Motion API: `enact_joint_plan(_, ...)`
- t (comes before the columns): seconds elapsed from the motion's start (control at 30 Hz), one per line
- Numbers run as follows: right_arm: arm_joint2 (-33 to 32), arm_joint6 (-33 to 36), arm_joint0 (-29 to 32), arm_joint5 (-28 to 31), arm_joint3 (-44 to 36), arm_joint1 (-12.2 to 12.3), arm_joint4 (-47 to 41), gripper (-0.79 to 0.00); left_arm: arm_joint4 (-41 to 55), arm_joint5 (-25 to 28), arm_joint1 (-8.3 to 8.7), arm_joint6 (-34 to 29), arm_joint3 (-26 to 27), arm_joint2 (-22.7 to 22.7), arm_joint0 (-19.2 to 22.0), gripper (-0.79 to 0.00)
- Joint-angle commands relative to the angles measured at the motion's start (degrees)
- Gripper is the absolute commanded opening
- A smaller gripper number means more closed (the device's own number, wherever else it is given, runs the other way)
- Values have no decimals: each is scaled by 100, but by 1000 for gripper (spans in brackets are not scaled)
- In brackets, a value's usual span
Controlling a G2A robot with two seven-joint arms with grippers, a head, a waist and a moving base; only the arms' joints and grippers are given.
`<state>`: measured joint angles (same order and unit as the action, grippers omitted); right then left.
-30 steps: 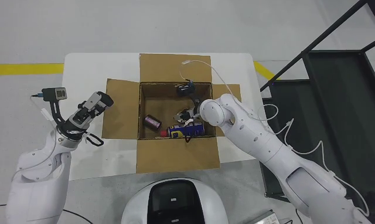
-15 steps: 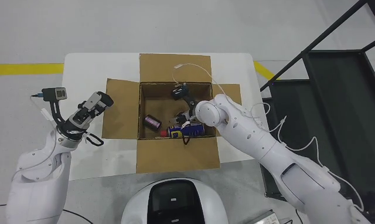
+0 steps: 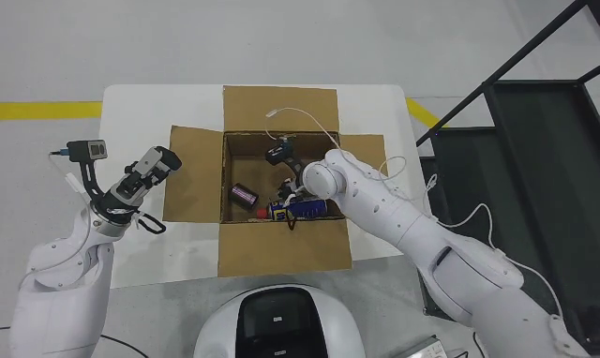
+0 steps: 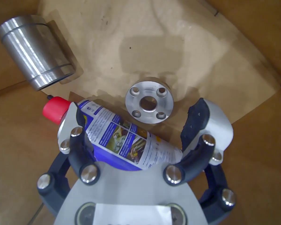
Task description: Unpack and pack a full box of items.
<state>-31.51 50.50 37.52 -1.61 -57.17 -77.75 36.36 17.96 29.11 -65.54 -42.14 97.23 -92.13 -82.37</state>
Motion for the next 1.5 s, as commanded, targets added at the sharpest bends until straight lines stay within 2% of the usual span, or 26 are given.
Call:
enact_joint_plan(0.0,49,-17,-35,32,116,-56,33,0,0,0,0,0,0,0,0,0)
enact_joint_plan(0.23,163,-53,-101,101,466,-224,120,0,0,0,0,0,0,0,0,0)
enact_joint_plan(0.3,166,-73,-107,146,556,-257,127,-86,0,0,0,0,0,0,0,0)
enact_joint_plan(0.33,163,-83,-110,168,597,-271,129,-363,0,0,0,0,0,0,0,0)
enact_joint_plan(0.4,146,-96,-114,226,662,-294,115,-560,0,0,0,0,0,0,0,0)
enact_joint_plan(0.43,133,-111,-116,260,686,-302,110,-745,0,0,0,0,0,0,0,0)
enact_joint_plan(0.47,123,-116,-116,281,705,-309,117,-785,0,0,0,0,0,0,0,0)
enact_joint_plan(1.0,-373,-203,60,407,315,-166,326,-785,0,0,0,0,0,0,0,0)
enact_joint_plan(1.23,-786,-17,380,394,-672,86,732,-785,0,0,0,0,0,0,0,0)
enact_joint_plan(1.47,-1447,116,1017,377,-2018,402,1091,-785,0,0,0,0,0,0,0,0)
